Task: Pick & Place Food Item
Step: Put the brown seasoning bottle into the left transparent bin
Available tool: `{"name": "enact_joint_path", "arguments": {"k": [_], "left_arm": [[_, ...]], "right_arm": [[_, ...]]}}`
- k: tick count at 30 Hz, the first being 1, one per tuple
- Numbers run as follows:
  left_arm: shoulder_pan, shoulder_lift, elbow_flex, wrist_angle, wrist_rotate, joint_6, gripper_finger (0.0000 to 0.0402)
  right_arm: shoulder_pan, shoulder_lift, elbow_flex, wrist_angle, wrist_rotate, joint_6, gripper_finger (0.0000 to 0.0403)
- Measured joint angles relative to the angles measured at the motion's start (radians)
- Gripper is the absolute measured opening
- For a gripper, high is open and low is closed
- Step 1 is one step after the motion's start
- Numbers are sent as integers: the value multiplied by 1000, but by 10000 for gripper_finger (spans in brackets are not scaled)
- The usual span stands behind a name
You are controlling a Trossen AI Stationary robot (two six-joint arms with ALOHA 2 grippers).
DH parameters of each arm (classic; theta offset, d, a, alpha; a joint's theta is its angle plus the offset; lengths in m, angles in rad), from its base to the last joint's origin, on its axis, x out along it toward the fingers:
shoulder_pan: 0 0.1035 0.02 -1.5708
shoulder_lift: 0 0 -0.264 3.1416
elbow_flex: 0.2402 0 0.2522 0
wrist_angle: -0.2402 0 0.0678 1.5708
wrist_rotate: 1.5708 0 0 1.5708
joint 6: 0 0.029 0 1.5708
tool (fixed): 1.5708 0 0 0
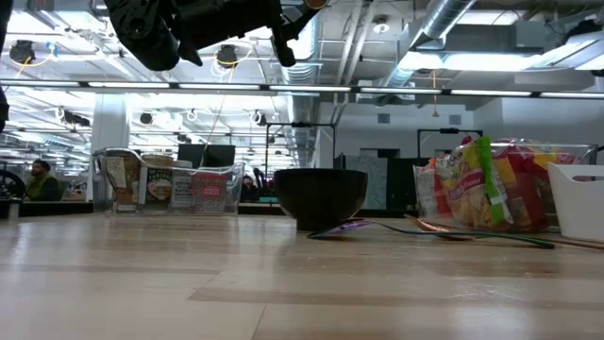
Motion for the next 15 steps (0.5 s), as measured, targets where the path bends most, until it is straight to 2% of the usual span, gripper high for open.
{"name": "enact_joint_path", "arguments": {"k": [4,11,15], "left_arm": [[0,0,0,0,0,0,201],[1,0,0,-8,-4,-15,188],[1,0,0,-5,-12,23,223]], "right_arm": [[0,0,0,-23,1,3,346],[-4,0,0,-46,2,32,245],[4,0,0,-49,0,49,235]]}}
